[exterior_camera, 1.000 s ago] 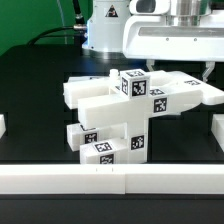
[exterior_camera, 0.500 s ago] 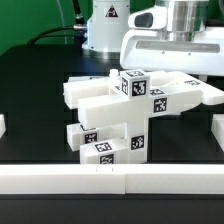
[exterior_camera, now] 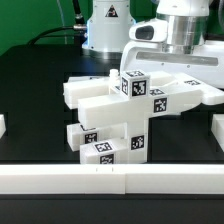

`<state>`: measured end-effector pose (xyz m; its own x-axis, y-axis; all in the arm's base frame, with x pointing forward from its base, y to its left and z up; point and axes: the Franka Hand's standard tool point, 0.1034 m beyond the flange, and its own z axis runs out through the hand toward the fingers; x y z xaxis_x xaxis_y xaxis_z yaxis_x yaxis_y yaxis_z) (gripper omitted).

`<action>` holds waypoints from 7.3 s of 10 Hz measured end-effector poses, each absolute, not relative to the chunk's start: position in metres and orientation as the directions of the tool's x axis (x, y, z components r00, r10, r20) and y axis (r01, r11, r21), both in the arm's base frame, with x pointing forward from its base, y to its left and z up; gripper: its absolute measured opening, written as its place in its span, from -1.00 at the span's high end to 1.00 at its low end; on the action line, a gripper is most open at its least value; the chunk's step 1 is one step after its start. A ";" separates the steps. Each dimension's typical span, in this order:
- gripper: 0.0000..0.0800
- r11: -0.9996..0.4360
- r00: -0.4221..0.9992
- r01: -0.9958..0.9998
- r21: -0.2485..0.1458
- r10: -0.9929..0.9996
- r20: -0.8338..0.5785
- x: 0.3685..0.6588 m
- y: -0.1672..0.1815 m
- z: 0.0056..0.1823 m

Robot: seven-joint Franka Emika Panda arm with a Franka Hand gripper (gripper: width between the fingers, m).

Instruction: Assemble chair

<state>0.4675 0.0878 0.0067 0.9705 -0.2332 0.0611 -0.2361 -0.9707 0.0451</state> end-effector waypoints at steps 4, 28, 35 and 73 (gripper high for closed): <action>-0.38 -0.968 0.968 -0.246 0.044 -0.242 0.069 0.477 0.084 0.008; 0.28 -0.980 0.980 -0.195 -0.046 -0.196 0.023 0.492 0.031 0.105; 0.28 -0.992 0.994 -0.111 -0.064 -0.112 0.016 0.532 -0.011 0.138; 0.28 -0.994 0.992 -0.110 -0.003 -0.109 0.067 0.571 -0.032 0.117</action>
Offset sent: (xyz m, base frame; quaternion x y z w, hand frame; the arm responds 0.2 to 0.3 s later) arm 0.0095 -0.0042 0.0053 -0.0084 -0.0066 0.0050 0.9999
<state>0.5713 -0.0324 0.1168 0.9917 -0.1095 0.0671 -0.1095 -0.9940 -0.0027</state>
